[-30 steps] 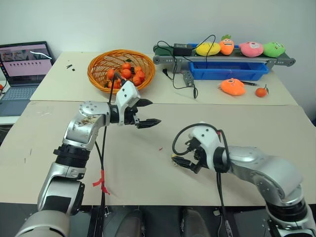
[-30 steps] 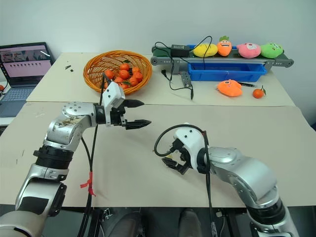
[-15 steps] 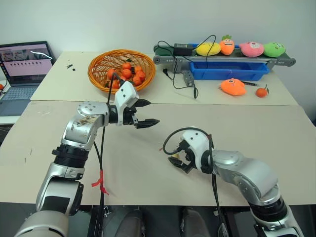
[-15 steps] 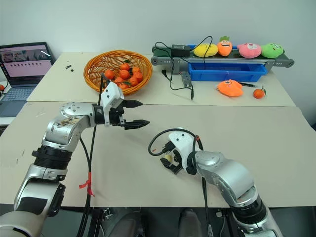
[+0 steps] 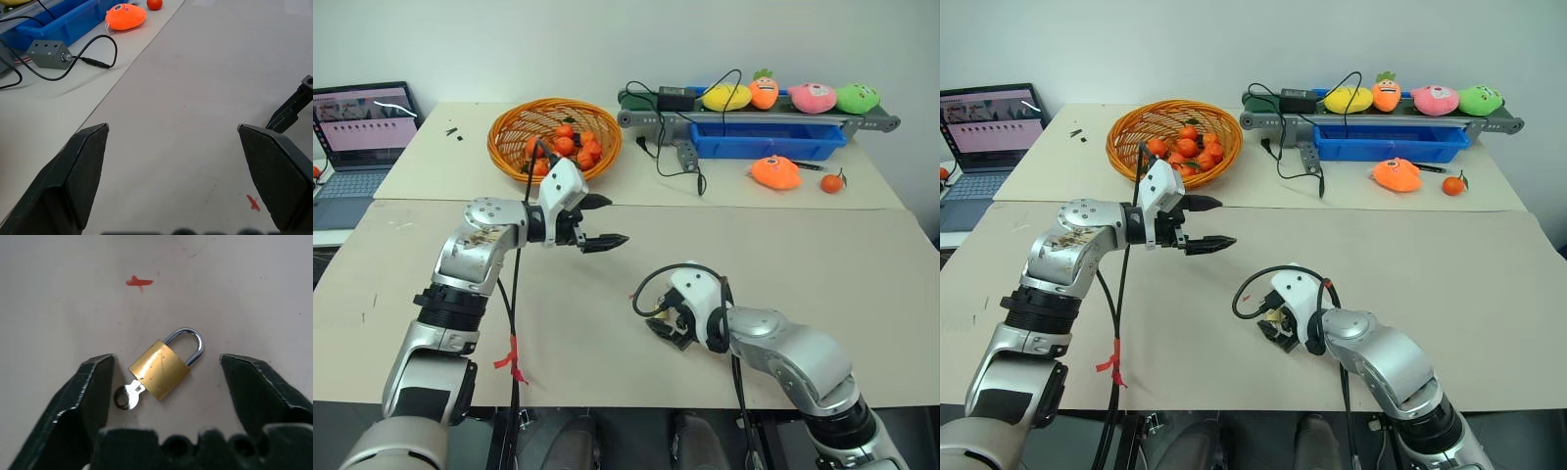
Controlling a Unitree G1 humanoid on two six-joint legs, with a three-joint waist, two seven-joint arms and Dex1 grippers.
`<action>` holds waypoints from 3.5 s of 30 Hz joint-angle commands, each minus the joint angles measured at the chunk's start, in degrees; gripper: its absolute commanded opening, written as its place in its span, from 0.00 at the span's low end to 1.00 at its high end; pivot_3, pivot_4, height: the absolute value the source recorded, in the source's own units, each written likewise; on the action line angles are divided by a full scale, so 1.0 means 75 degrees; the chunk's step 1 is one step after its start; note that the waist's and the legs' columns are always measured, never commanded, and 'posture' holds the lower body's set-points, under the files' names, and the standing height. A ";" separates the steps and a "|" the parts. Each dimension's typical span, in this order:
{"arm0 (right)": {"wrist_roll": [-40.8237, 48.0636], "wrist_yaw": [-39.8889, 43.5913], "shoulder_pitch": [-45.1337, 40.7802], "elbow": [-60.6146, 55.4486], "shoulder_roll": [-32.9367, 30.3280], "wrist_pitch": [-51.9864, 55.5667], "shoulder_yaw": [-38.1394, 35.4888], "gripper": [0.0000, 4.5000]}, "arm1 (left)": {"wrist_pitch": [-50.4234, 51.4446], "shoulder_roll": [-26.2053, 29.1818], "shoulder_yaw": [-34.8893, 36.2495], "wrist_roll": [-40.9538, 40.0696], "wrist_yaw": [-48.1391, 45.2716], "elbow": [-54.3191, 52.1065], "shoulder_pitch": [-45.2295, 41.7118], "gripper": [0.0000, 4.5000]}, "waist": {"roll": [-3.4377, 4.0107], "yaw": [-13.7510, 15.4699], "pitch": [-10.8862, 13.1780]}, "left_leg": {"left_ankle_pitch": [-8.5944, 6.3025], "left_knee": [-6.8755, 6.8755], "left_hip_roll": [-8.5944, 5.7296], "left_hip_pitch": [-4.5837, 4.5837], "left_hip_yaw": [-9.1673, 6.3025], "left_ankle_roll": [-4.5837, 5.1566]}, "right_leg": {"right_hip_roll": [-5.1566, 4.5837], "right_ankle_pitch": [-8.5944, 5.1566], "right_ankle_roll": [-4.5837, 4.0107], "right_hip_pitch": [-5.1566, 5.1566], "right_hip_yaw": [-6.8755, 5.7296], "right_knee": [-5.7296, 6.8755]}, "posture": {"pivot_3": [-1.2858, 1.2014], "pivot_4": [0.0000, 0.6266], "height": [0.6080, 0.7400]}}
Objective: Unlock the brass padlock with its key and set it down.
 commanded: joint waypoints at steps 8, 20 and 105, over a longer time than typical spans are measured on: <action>-0.0102 0.0480 -0.0255 -0.0122 -0.0367 -0.0275 0.0181 0.40 | -0.0290 0.0017 0.0062 0.0037 -0.0025 -0.0151 -0.0241 1.00 | 0.0000 0.0001 0.0000 | 0.0000 0.0000 -0.0001 -0.0001 -0.0001 0.0000 | -0.0001 0.0000 0.0000 0.0000 0.0000 -0.0001 | 0.52 0.24 1.00; -0.0629 0.2153 -0.1803 0.1243 -0.1014 -0.2023 0.1325 0.40 | -0.0263 0.0295 0.0240 0.0035 0.0109 -0.0425 0.0116 1.00 | 0.0000 -0.0052 0.0000 | 0.0000 -0.0001 0.0000 0.0001 0.0002 0.0000 | 0.0000 0.0000 0.0000 -0.0001 0.0000 -0.0002 | 0.52 0.24 1.00; 0.5388 0.1720 0.1669 -0.0850 -0.2962 -0.0408 -0.6260 1.00 | -0.8664 -0.1246 -0.3312 0.1151 -0.4218 0.7823 -0.2319 0.94 | -0.0012 0.0189 0.0003 | -0.0063 0.0048 0.0007 -0.0033 0.0002 0.0107 | -0.0007 0.0003 -0.0002 0.0000 -0.0009 -0.0005 | 0.52 0.24 1.00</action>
